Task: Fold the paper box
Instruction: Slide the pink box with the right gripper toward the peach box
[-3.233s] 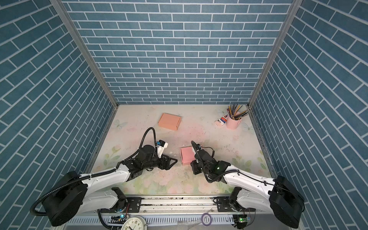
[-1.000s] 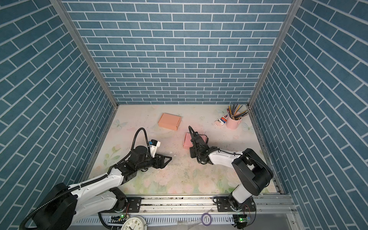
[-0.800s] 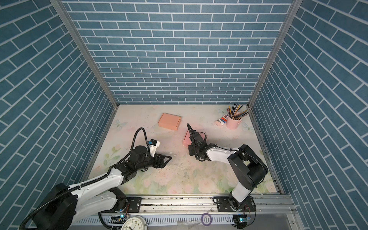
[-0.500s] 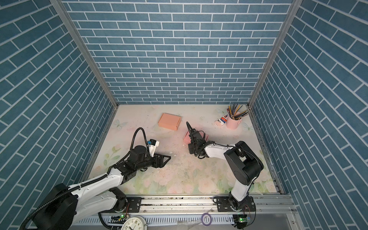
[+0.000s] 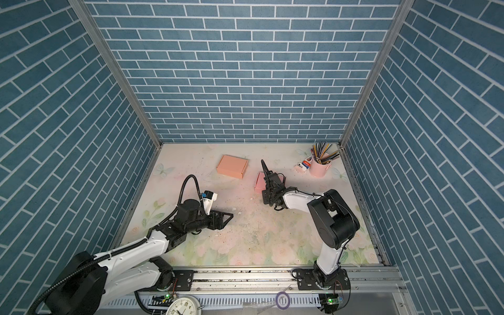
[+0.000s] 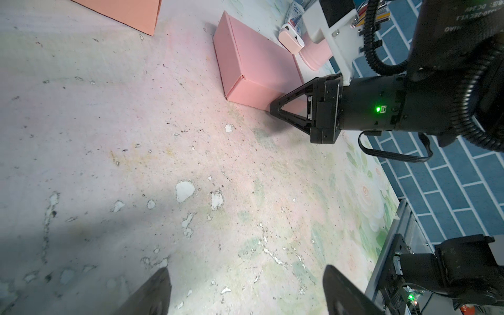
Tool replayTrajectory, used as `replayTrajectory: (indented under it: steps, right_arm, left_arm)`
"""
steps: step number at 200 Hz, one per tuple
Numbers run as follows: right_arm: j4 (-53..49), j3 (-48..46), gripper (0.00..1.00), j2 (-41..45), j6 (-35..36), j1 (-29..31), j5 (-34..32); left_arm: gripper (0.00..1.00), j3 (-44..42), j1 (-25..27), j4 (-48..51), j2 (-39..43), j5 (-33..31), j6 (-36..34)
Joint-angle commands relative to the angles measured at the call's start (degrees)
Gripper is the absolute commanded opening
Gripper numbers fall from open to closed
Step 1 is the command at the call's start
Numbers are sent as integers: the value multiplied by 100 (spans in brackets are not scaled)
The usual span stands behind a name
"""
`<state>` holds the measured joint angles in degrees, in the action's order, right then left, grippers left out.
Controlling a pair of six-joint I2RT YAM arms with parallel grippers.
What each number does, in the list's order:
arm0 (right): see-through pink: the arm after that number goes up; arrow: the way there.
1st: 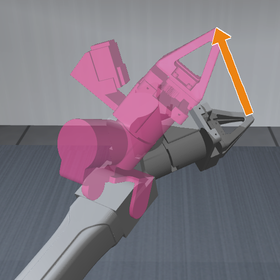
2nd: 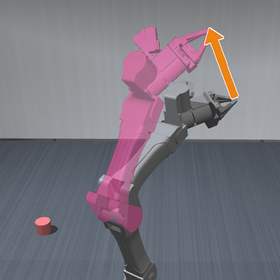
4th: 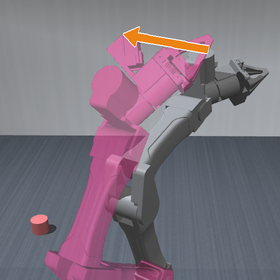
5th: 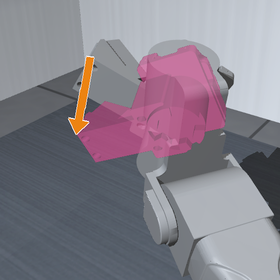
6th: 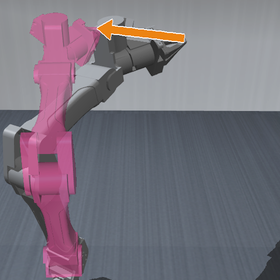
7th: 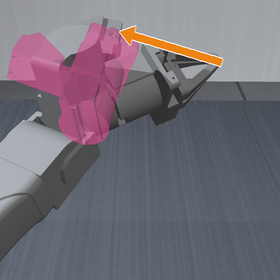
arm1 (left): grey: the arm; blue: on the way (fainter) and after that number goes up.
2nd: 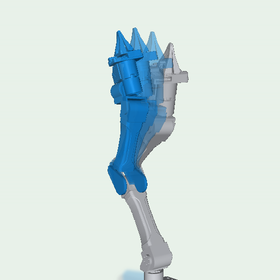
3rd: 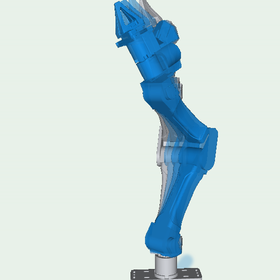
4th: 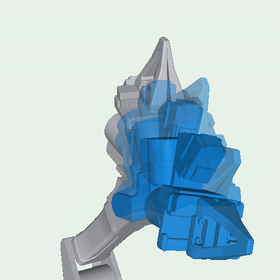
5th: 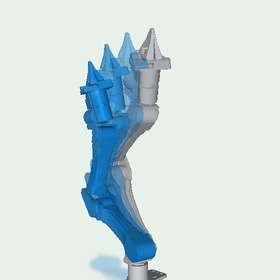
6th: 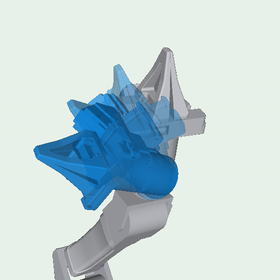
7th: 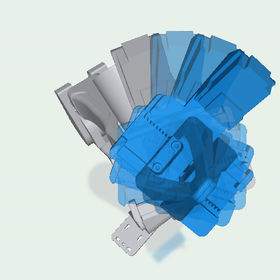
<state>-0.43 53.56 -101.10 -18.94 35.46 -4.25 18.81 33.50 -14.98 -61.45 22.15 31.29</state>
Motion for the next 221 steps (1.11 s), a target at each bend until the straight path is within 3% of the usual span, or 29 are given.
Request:
replayTrajectory:
  steps: [1,221]
  right_arm:
    - [-13,212,3,-170,159,-60,100]
    - [-254,1063,2,-880,409,-764,342]
  left_arm:
    - [88,-106,-59,-142,2,42,-35]
    - [88,-159,-160,-164,26,163,-114]
